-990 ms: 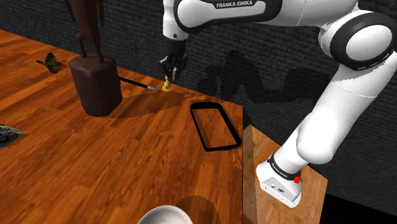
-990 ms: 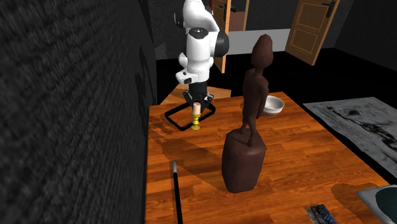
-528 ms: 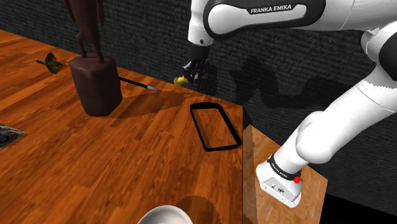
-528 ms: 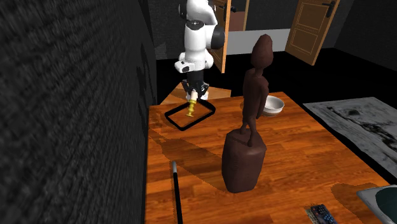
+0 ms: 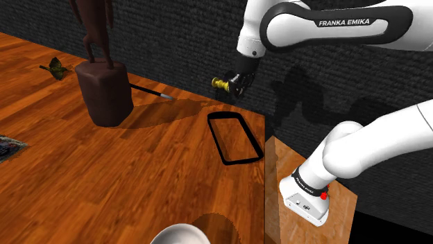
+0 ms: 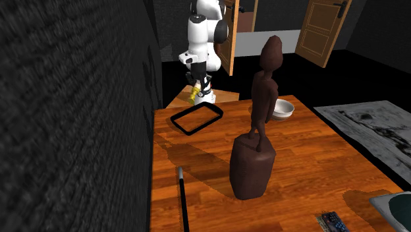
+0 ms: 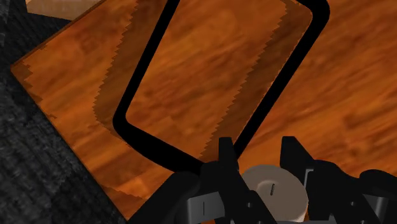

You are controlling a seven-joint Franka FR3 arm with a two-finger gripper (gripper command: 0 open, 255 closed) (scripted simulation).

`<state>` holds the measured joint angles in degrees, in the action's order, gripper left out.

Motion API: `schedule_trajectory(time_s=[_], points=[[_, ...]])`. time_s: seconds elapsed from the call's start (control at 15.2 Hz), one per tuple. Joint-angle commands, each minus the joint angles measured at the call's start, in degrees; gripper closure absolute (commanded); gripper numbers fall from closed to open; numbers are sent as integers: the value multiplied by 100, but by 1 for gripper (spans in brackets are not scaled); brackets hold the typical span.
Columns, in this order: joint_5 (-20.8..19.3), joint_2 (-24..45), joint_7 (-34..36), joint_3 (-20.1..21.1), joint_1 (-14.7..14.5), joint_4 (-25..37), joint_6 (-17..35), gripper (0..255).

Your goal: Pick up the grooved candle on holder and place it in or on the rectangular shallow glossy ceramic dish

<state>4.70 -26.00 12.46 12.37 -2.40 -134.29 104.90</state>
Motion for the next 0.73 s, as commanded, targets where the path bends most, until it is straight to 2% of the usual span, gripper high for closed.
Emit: schedule_trajectory(time_s=[0.0,0.13,0.66], points=[[28,-492,-140,-117,-8,-350,-146,255],[28,-1006,-267,-238,-20,-696,-318,255],[66,-905,-261,-184,-39,-1245,332,255]])
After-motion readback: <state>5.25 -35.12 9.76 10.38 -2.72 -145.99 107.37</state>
